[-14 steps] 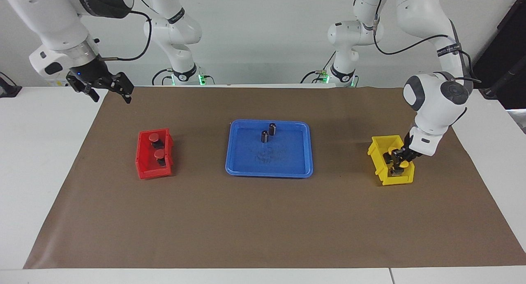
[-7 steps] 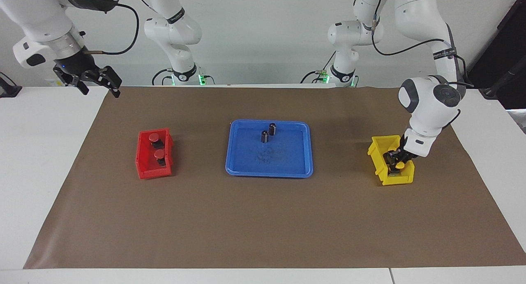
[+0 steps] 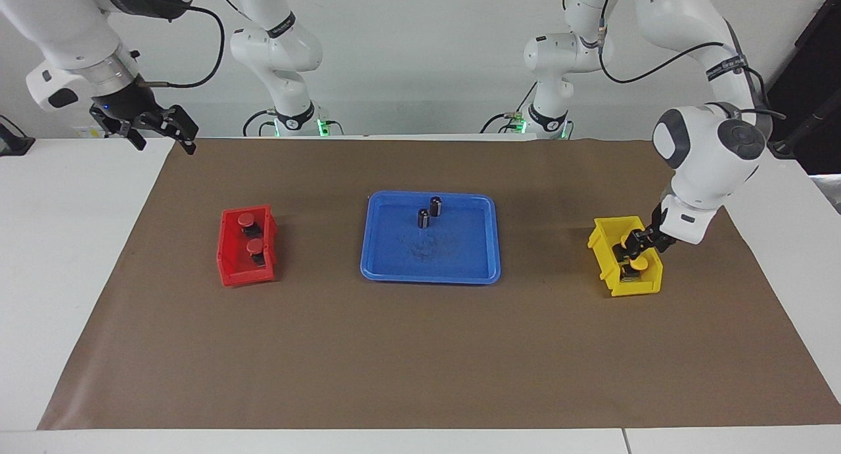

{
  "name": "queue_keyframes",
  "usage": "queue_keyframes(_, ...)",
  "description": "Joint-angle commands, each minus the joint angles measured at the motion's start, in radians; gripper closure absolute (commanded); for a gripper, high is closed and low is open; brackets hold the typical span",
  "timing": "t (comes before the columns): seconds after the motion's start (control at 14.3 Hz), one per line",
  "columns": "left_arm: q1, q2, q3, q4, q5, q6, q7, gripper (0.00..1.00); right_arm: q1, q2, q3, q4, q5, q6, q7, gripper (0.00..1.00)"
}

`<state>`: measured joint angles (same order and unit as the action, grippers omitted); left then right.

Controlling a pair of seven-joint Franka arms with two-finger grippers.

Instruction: Sort red and yellow buttons by color

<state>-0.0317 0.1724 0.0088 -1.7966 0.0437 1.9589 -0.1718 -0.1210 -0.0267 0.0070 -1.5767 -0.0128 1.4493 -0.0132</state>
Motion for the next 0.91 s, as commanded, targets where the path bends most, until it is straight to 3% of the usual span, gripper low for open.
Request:
queue_keyframes(0.0,0.015,-0.017,0.000,0.133,0.016,-0.199,0.099,0.14,0.023,-0.010,0.005,-0.011,0.014,-0.012,0.004,0.00)
queue_keyframes(0.07,0.015,-0.039,0.005,0.140,0.018,-0.227,0.156,0.00,0.027,-0.010,0.005,-0.011,0.014,-0.012,0.004,0.00)
queue_keyframes(0.63,-0.013,-0.207,-0.010,0.158,-0.058,-0.445,0.239,0.00,0.031,-0.010,0.005,-0.011,0.014,-0.012,0.004,0.00)
queue_keyframes(0.84,-0.027,-0.225,-0.012,0.160,-0.059,-0.466,0.236,0.00,0.031,-0.010,0.005,-0.011,0.016,-0.012,0.004,0.00)
